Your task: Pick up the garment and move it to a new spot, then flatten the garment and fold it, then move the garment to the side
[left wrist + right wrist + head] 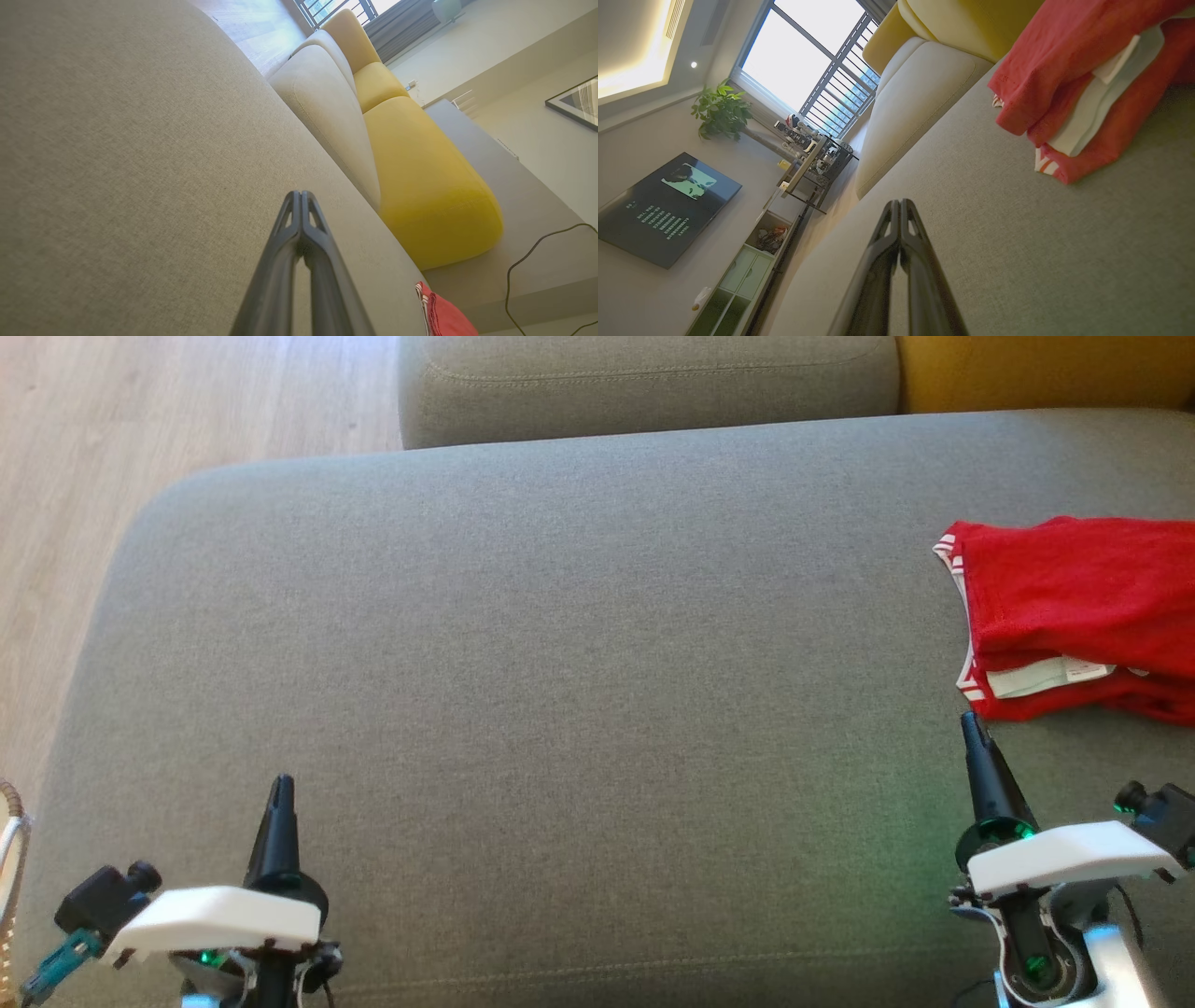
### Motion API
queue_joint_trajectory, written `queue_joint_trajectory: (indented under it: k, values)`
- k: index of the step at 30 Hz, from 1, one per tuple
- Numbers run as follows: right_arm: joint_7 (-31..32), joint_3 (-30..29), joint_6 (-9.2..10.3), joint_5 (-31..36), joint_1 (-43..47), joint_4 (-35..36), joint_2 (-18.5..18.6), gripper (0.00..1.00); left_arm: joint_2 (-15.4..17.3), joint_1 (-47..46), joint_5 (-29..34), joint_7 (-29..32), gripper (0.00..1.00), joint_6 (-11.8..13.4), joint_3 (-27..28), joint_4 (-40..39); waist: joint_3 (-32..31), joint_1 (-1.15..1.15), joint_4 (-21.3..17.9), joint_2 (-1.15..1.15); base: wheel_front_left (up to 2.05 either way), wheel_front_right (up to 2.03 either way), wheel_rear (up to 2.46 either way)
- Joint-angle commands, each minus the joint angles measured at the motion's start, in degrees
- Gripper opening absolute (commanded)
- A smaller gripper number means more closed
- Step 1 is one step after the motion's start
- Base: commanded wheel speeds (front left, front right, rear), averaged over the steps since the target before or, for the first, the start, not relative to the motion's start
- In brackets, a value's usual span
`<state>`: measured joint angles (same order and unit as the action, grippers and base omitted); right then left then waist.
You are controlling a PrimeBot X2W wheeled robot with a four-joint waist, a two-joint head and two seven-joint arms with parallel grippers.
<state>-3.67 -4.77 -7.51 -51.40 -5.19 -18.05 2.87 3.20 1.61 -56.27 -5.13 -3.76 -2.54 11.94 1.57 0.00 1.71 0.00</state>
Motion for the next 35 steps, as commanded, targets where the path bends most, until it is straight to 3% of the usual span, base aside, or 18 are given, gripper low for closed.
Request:
queue_joint_trajectory:
  k: [1, 35]
  values:
    - [0.31, 0.41, 0.01, -1.47, -1.57, 2.38, 0.04, 0.00, 0.94, -3.21, -1.29, 0.33, 0.00, -0.66, 1.59, -1.50, -0.02, 0.00, -0.02, 0.00, 0.00, 0.00, 0.00]
    - [5.80, -0.79, 0.02, -23.37, -1.25, 3.30, 0.02, 0.00, 1.04, -5.67, -21.50, 5.72, 0.00, -2.37, 4.64, 0.46, -0.79, 0.00, -0.96, 0.00, 0.00, 0.00, 0.00]
